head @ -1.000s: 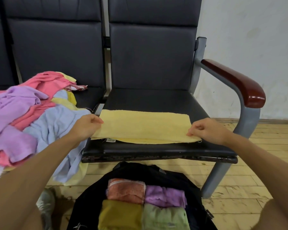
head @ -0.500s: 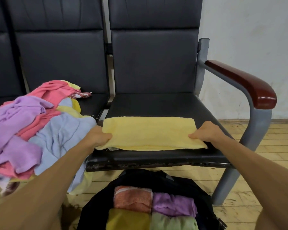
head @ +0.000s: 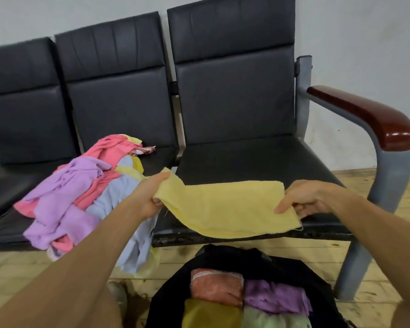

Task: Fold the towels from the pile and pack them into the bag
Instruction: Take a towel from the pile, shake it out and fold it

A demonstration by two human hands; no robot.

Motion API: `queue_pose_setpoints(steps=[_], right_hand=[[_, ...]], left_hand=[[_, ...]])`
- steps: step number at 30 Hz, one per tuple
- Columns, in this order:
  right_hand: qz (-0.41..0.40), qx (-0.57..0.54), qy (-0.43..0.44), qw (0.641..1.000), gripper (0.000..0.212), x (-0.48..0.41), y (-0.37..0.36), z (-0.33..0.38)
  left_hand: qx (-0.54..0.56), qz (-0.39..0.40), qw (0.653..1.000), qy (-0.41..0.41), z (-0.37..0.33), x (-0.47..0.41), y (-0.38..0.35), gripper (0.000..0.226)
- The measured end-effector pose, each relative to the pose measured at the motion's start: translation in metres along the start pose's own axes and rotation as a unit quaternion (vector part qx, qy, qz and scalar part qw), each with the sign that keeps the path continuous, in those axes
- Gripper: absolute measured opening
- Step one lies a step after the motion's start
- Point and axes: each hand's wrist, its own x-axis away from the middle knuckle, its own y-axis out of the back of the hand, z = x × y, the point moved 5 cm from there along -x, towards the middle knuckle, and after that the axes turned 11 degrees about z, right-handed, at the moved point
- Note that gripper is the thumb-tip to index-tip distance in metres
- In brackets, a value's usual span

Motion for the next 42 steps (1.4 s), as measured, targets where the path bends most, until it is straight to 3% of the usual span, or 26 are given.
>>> queue_pose_setpoints(steps=[5, 15, 19, 24, 27, 30, 35, 39, 42], right_hand=[[-0.024, -0.069, 0.016, 0.997, 0.051, 0.004, 0.002, -0.004], [-0.032, -0.131, 0.048, 0.99, 0.031, 0.009, 0.008, -0.015], [-0.026, -0.142, 0.051, 0.988, 0.032, 0.009, 0.007, -0.016], [-0.039, -0.132, 0.057, 0.989, 0.023, 0.007, 0.006, -0.016], [-0.06, -0.127, 0.06, 0.988, 0.022, 0.012, 0.003, -0.014], [-0.084, -0.121, 0.066, 0.987, 0.034, 0.017, -0.001, -0.011], [-0.166, -0.017, 0.055, 0.984, 0.052, 0.01, -0.002, -0.006], [-0.215, 0.125, 0.04, 0.968, 0.062, 0.001, -0.009, 0.004], [-0.218, 0.184, 0.039, 0.958, 0.043, 0.0, -0.018, 0.012]], left_hand=[[-0.095, 0.013, 0.995, 0.013, -0.019, 0.01, -0.056, 0.013], [-0.239, 0.084, 0.966, 0.051, 0.017, -0.002, -0.163, 0.017], [-0.336, 0.109, 0.933, 0.066, 0.041, -0.005, -0.197, 0.016], [-0.431, 0.228, 0.868, 0.094, 0.07, 0.005, -0.224, 0.017], [-0.385, 0.271, 0.878, 0.087, 0.066, 0.013, -0.216, 0.023], [-0.38, 0.209, 0.901, 0.004, 0.049, 0.01, -0.185, 0.02], [-0.468, 0.103, 0.869, -0.122, 0.043, 0.01, -0.116, 0.028], [-0.4, 0.068, 0.905, -0.127, 0.059, 0.02, -0.082, 0.031], [-0.328, 0.057, 0.939, -0.091, 0.06, 0.019, -0.073, 0.03]])
